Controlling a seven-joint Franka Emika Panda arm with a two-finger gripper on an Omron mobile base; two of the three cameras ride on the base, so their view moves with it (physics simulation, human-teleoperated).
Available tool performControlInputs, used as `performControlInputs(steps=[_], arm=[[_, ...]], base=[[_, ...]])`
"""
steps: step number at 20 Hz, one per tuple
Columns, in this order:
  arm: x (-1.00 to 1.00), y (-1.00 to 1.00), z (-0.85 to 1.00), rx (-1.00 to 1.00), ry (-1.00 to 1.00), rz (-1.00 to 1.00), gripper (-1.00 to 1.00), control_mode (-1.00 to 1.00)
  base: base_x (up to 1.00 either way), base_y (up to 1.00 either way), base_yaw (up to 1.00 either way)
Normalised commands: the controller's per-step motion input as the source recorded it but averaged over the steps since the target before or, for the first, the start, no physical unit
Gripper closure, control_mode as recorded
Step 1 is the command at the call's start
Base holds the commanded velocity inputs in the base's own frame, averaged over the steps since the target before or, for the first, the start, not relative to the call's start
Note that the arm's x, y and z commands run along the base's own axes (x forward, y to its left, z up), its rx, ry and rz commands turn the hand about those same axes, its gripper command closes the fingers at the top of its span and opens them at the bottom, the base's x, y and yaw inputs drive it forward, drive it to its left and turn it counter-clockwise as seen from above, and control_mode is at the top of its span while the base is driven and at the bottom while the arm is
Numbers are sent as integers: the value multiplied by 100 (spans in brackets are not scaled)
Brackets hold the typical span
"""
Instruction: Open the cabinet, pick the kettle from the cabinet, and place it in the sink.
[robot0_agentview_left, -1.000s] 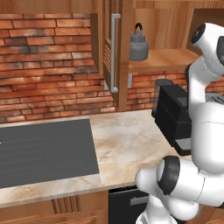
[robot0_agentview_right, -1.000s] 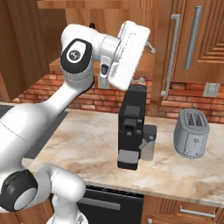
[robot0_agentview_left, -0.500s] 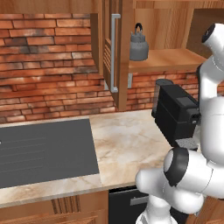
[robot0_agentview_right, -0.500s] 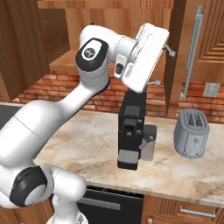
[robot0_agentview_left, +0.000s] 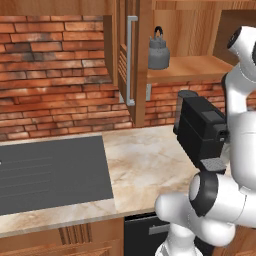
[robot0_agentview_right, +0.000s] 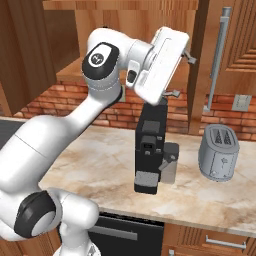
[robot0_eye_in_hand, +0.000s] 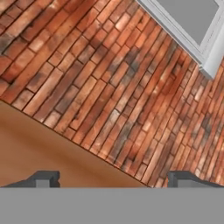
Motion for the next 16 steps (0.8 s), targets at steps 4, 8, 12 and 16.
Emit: performControlInputs(steps=[4, 8, 12, 16], arm=[[-17, 40, 0, 0, 1, 1, -100, -100], [-20, 54, 8, 0, 4, 12, -100, -100], [-22, 58, 13, -1, 7, 18, -100, -100], [-23, 53, 17, -2, 17, 28, -100, -100]], base=[[0, 0, 0], [0, 0, 0], [0, 0, 0], [0, 0, 0]])
